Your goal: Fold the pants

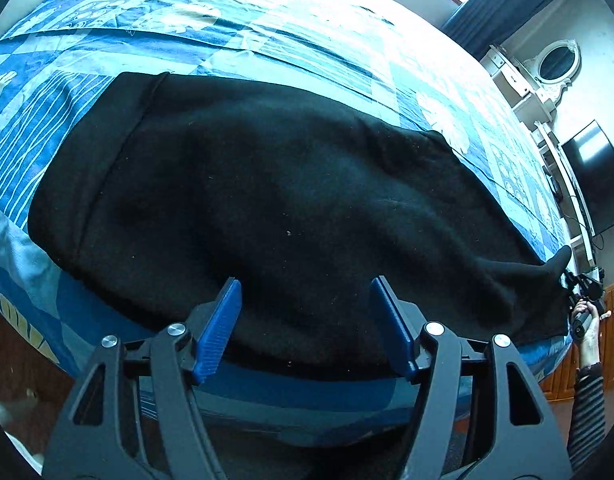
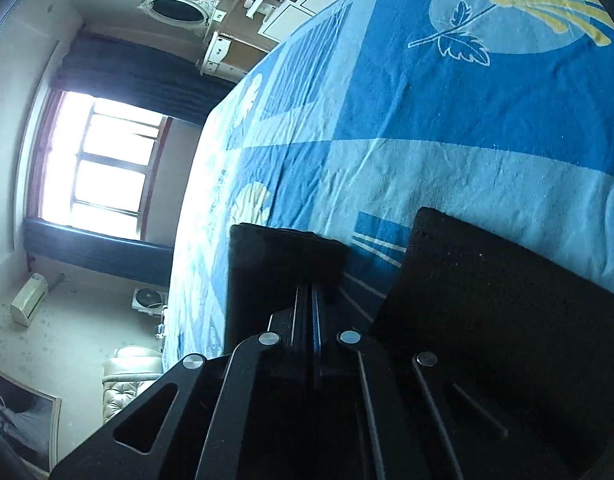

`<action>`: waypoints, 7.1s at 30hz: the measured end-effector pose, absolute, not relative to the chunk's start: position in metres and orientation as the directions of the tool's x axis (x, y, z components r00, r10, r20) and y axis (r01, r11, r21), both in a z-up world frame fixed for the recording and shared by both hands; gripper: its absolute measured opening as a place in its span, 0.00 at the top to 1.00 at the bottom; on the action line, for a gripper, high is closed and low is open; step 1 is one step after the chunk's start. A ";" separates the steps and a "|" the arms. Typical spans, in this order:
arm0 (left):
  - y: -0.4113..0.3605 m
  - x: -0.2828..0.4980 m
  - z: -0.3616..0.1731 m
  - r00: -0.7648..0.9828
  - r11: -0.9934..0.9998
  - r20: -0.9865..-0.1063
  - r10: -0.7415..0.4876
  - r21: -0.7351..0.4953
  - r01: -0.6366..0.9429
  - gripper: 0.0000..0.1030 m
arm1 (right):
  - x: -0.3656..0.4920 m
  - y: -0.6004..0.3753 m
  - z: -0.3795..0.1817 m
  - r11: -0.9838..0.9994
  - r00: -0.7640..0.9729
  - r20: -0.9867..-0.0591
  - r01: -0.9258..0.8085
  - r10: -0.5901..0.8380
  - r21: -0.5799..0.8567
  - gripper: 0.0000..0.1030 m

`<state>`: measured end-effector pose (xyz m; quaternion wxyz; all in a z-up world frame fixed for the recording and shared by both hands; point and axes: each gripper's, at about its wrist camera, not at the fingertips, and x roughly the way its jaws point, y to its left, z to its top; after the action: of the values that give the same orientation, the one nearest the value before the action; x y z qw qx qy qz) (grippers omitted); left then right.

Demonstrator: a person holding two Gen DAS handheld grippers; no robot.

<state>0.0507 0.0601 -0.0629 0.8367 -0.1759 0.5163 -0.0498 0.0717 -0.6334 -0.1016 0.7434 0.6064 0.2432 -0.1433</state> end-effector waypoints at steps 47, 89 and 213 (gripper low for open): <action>0.047 0.056 -0.065 0.458 0.936 -0.855 -0.244 -0.330 -0.118 0.23 | 0.144 -0.669 -0.116 0.541 0.704 -0.683 0.504 0.195 0.673 0.83; 0.042 0.054 -0.066 0.475 0.952 -0.853 -0.217 -0.292 -0.090 0.21 | 0.026 -0.647 -0.131 0.301 0.826 -0.545 0.488 0.142 0.819 0.94; 0.049 0.042 -0.065 0.480 0.942 -0.829 -0.286 -0.335 -0.017 0.19 | 0.019 -0.416 -0.136 0.231 0.700 -0.457 0.398 0.549 0.888 0.92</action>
<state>0.0424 0.0495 -0.0650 0.8469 -0.1504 0.5038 -0.0796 0.0192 -0.4158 -0.1361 0.6845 0.6177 0.3833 0.0551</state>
